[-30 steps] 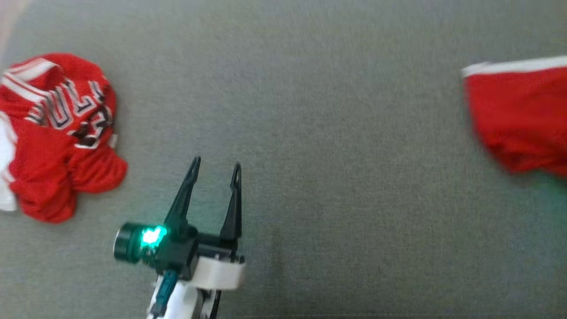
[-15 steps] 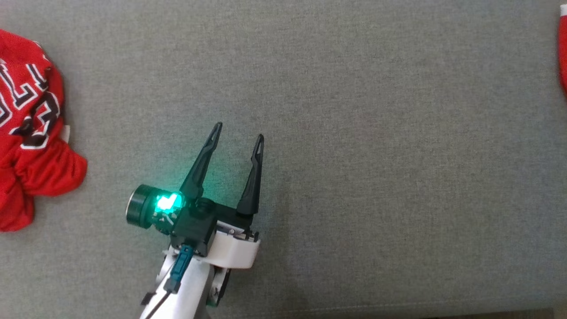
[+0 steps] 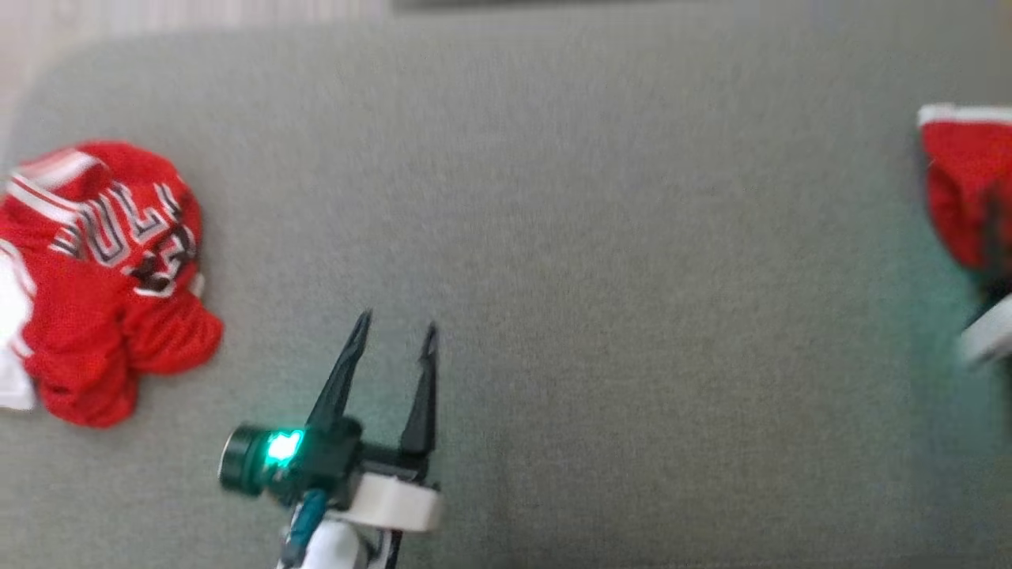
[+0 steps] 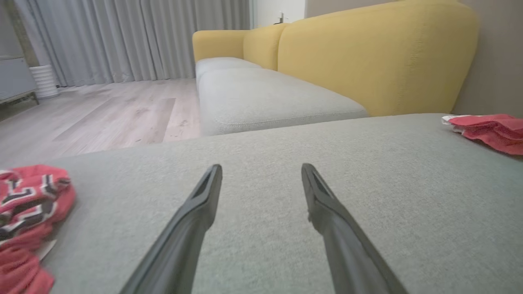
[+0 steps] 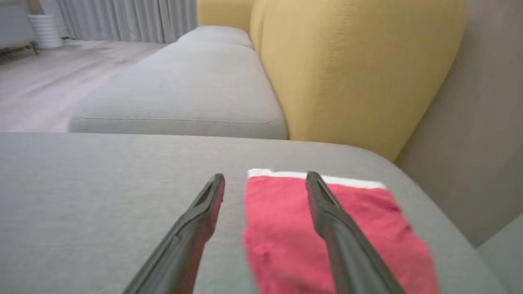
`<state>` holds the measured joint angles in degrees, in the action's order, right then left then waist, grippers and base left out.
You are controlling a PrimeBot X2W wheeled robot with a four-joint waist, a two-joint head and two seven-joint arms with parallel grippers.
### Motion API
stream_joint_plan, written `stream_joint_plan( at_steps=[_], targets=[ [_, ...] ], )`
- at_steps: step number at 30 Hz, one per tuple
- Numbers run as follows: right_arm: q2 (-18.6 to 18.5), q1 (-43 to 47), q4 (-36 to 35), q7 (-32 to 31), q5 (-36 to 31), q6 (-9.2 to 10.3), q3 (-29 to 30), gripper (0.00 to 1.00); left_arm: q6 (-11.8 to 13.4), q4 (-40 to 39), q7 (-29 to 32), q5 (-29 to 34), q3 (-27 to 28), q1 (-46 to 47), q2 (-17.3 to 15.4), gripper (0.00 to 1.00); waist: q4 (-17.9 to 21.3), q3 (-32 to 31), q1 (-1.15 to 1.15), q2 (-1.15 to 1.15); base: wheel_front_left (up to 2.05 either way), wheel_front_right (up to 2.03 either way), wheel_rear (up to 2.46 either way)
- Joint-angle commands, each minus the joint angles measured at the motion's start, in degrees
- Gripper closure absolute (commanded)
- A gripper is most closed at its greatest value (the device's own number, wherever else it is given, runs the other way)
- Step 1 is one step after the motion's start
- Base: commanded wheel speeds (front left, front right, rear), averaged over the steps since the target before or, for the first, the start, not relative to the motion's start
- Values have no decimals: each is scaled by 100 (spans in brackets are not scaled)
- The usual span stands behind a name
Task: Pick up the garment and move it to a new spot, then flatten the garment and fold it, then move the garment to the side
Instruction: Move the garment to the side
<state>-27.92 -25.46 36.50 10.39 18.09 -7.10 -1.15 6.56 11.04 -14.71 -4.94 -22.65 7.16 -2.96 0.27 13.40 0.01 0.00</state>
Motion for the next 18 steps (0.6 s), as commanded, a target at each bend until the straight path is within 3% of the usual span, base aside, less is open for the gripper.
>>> stream_joint_plan(
  at_steps=[1, 5, 8, 13, 18],
  targets=[
    [257, 444, -241, 198, 23, -39, -222, 0, 45, -49, -29, -195, 305, -113, 8, 0, -101, -835, -1, 0, 0, 0, 0],
    [947, 1186, -485, 388, 25, -39, -671, 0, -8, 227, -29, -735, 535, -483, 8, 0, -163, -1407, -1, 0, 0, 0, 0],
    [1342, 1540, -643, 450, 58, -39, -926, 0, -102, 425, -29, -802, 672, -584, 8, 0, -198, -1632, -1, 0, 0, 0, 0],
    [1759, 1932, -1223, 458, -134, -39, -897, 0, -138, 530, -29, -754, 783, -643, 8, 0, -264, -1850, -1, 0, 0, 0, 0],
    [2166, 2467, -1955, 460, -594, -39, -410, 0, -149, 511, -29, -598, 830, -714, 8, 0, -352, -2015, -1, 0, 0, 0, 0]
  ],
)
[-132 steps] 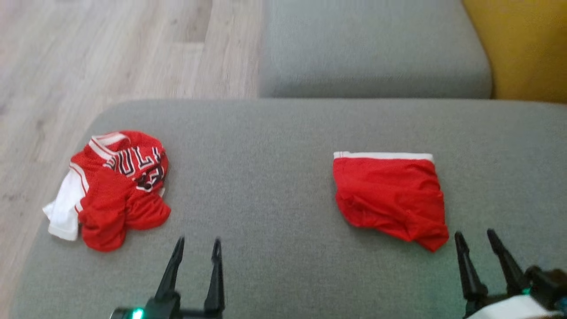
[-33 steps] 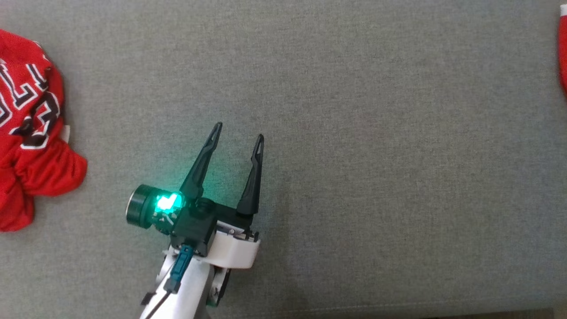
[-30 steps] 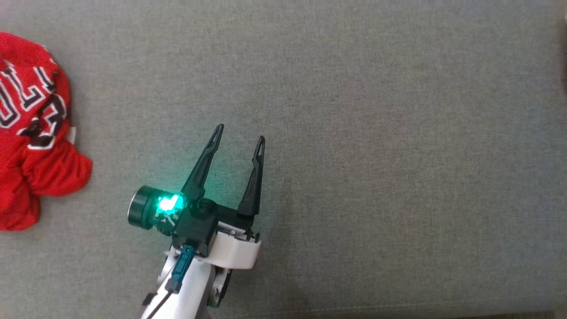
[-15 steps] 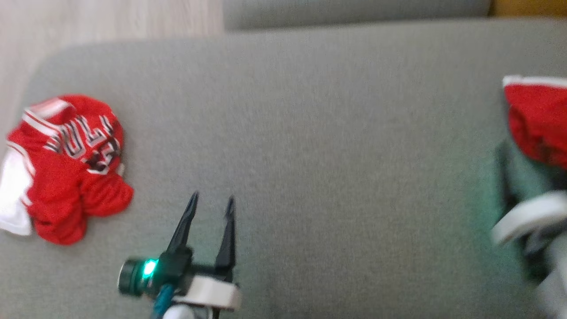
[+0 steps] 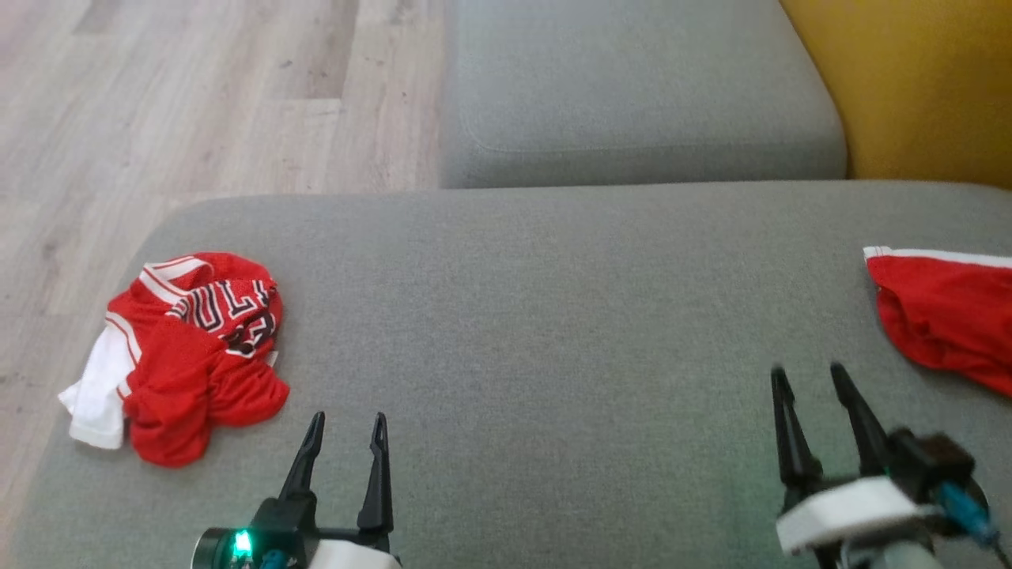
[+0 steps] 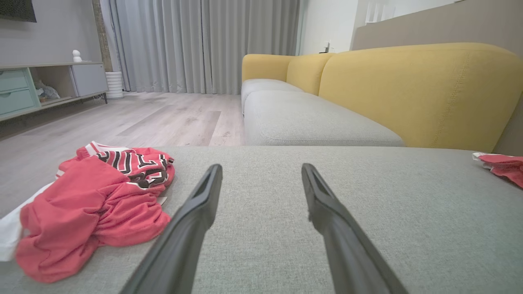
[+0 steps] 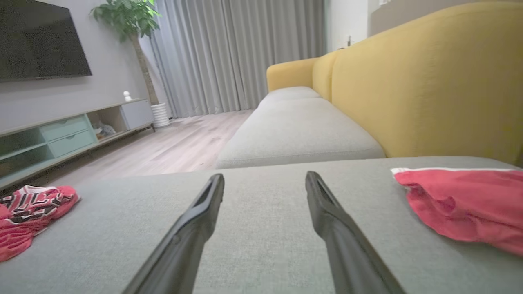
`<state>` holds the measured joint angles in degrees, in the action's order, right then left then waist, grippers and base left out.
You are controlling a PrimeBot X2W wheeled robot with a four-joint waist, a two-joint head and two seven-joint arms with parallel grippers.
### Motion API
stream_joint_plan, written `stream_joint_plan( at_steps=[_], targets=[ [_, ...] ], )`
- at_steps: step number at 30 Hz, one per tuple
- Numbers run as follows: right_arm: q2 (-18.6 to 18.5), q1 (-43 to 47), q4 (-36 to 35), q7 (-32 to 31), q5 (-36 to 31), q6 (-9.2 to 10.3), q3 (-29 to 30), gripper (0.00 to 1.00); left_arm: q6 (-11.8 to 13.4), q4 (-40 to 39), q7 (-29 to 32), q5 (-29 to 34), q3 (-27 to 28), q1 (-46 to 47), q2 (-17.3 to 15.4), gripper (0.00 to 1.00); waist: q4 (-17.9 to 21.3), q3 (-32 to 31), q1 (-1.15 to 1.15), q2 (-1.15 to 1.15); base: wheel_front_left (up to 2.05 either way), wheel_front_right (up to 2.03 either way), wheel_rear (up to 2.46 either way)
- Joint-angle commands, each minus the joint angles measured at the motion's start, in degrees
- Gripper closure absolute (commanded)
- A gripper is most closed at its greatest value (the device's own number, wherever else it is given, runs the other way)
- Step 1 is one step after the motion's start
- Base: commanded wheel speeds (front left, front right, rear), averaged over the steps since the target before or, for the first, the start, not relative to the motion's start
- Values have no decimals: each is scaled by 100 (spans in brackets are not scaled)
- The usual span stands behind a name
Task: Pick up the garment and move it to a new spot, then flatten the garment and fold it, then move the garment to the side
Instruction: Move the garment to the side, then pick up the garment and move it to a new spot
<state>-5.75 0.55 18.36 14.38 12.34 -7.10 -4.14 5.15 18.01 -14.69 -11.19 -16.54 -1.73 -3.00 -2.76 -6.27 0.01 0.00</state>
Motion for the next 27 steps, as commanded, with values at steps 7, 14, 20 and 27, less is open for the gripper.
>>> stream_joint_plan(
  at_steps=[7, 14, 20, 27],
  targets=[
    [162, 434, -363, 61, -404, -39, 207, 0, -27, -287, -30, 229, 315, 34, 13, 0, -172, -181, -1, 0, 0, 0, 0],
    [229, 528, -404, 62, -528, -39, 303, 0, -57, -341, -30, 398, 350, -27, 13, 0, -175, -203, -1, 0, 0, 0, 0],
    [252, 570, -418, 62, -564, -39, 328, 0, -63, -326, -30, 435, 350, -31, 13, 0, -147, -222, -1, 0, 0, 0, 0],
    [262, 621, -418, 62, -578, -39, 404, 0, -44, -325, -30, 431, 331, -57, 13, 0, -123, -244, -1, 0, 0, 0, 0]
  ],
)
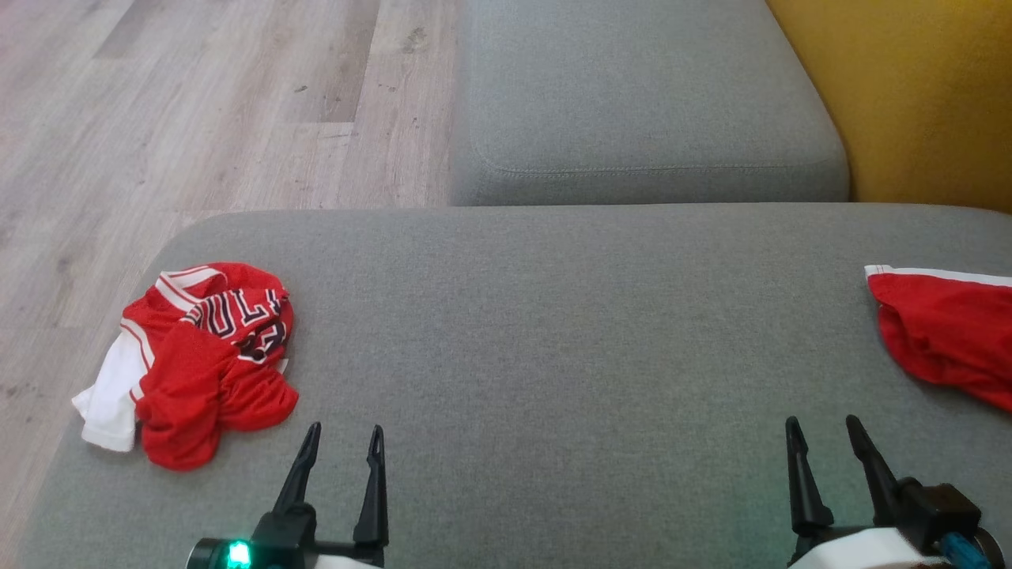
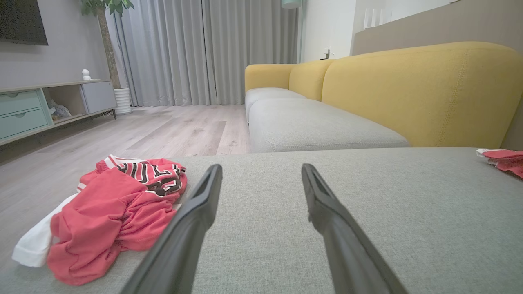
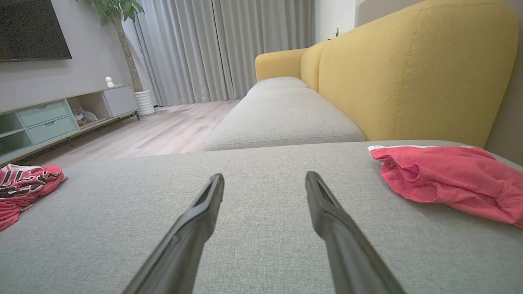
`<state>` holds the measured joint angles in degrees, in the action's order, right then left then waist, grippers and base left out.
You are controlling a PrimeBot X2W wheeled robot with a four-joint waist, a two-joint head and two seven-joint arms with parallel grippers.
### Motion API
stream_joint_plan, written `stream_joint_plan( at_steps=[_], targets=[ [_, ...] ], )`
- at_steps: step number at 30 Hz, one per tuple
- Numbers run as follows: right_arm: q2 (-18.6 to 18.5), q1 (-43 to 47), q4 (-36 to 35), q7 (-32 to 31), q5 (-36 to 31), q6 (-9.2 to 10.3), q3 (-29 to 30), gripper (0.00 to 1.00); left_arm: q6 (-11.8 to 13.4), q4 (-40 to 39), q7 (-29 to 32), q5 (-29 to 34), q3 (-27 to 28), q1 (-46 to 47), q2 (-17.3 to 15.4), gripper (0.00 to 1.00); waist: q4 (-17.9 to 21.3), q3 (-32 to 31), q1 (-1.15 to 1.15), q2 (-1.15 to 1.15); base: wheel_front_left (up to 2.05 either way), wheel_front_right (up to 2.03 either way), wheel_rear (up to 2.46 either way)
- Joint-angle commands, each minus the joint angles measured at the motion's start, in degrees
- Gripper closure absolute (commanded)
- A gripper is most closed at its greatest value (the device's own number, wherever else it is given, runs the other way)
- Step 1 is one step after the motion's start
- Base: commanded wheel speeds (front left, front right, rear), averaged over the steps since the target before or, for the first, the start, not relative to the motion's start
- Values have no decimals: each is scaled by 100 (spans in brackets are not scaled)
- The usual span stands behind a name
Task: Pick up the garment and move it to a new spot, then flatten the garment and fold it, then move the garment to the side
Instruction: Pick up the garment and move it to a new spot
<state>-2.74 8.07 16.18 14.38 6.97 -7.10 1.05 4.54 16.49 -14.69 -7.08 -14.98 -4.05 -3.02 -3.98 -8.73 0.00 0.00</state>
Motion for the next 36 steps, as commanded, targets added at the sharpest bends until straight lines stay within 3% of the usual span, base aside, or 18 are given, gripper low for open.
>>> stream_joint_plan(
  at_steps=[1, 11, 27, 32, 36],
  targets=[
    [-37, -120, -199, 62, -42, -39, -102, 0, 21, -159, -30, 20, 177, 177, 14, 0, 1, 1, 0, 0, 0, 0, 0],
    [-26, -36, -218, 62, -26, -39, -116, 0, 153, -249, -30, -51, 310, 223, 14, 0, -254, 100, 0, 0, 0, 0, 0],
    [-15, -263, -225, 62, 103, -39, -291, 0, 94, -522, -30, 251, 1115, 106, -11, 0, -1984, 406, 0, 0, 0, 0, 0],
    [-15, -307, -203, 62, 69, -39, -323, 0, 62, -651, -30, 271, 1299, 85, -7, 0, -2120, 486, 0, 0, 0, 0, 0],
    [-25, -299, -242, 62, -16, -39, -247, 0, 76, -748, -30, 255, 1451, 130, -1, 0, -2005, 711, 0, 0, 0, 0, 0]
  ],
)
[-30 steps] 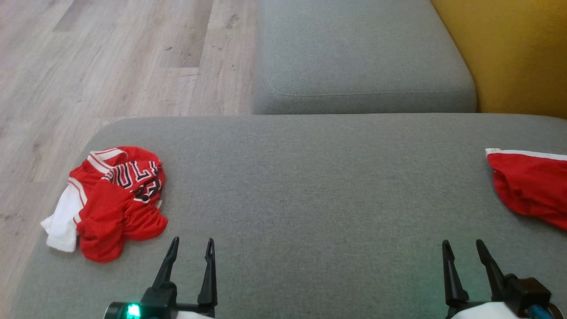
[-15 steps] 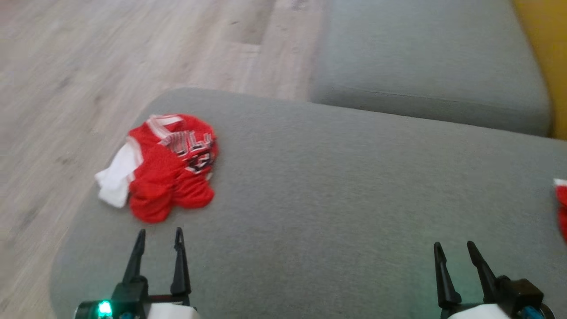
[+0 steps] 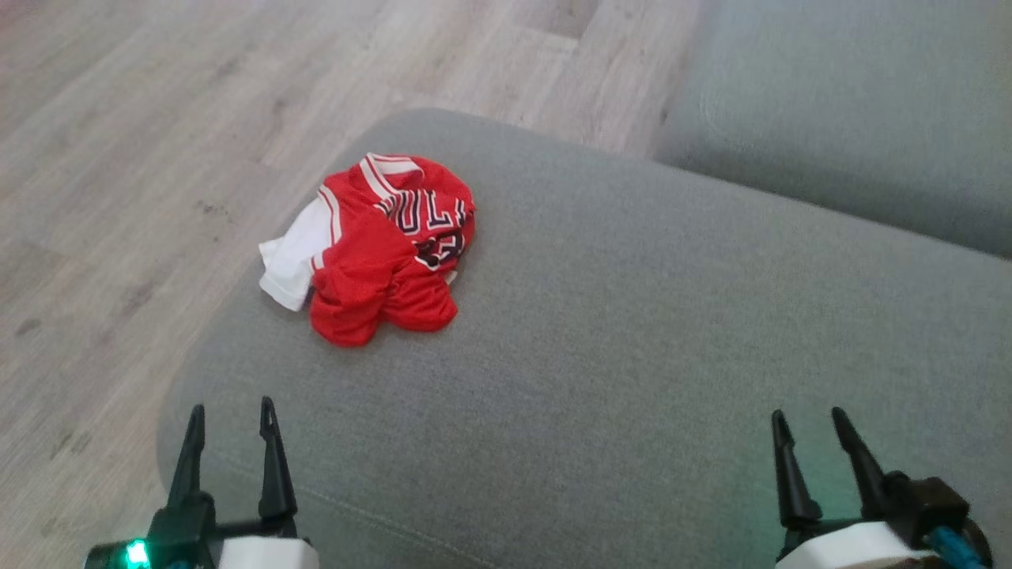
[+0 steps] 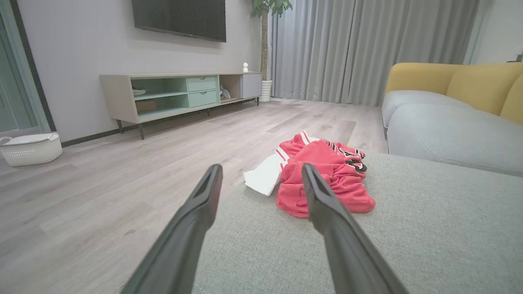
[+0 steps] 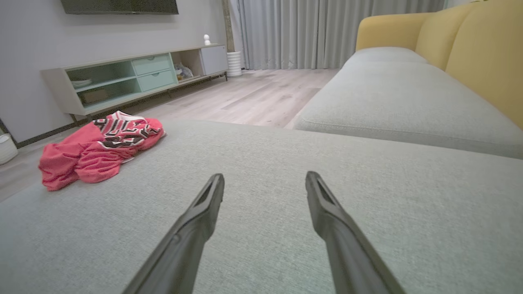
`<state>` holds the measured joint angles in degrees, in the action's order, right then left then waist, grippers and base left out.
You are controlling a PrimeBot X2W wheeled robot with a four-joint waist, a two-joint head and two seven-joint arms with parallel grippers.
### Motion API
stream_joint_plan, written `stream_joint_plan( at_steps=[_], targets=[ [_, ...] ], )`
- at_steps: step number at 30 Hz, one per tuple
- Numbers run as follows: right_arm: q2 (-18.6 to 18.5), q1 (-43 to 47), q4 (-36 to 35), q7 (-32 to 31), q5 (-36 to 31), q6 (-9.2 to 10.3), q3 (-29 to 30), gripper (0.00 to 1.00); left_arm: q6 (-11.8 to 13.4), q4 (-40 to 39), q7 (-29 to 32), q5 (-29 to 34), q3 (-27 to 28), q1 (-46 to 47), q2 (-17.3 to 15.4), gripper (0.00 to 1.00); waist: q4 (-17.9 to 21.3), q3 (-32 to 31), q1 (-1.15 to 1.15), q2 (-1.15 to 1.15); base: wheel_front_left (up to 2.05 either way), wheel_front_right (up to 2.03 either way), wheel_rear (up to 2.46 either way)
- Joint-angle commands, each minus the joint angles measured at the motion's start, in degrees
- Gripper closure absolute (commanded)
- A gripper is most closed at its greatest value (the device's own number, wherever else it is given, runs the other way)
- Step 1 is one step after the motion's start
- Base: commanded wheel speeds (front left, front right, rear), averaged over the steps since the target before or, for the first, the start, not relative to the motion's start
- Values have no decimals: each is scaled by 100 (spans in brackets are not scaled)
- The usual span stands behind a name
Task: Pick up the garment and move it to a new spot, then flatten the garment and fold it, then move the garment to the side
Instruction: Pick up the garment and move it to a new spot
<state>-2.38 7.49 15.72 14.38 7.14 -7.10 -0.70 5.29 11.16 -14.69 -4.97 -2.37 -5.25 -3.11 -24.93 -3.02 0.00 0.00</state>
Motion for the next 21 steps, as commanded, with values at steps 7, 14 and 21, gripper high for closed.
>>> stream_joint_plan(
  at_steps=[7, 14, 21],
  targets=[
    [-538, -699, -543, 62, -197, -39, 6, 0, -198, -482, -30, 198, 294, 1396, -146, 0, 454, 1420, 0, 0, 0, 0, 0],
    [-1184, -1248, -827, 62, -217, -39, -78, 0, -393, 628, -30, 321, 356, 3329, -530, 0, 705, 2492, 0, 0, 0, 0, 0],
    [-1582, -1520, -1037, 62, -212, -39, -111, 0, -784, 2531, 609, 223, 220, 5148, -745, 0, 911, 2999, 0, 0, 0, 0, 0]
  ],
)
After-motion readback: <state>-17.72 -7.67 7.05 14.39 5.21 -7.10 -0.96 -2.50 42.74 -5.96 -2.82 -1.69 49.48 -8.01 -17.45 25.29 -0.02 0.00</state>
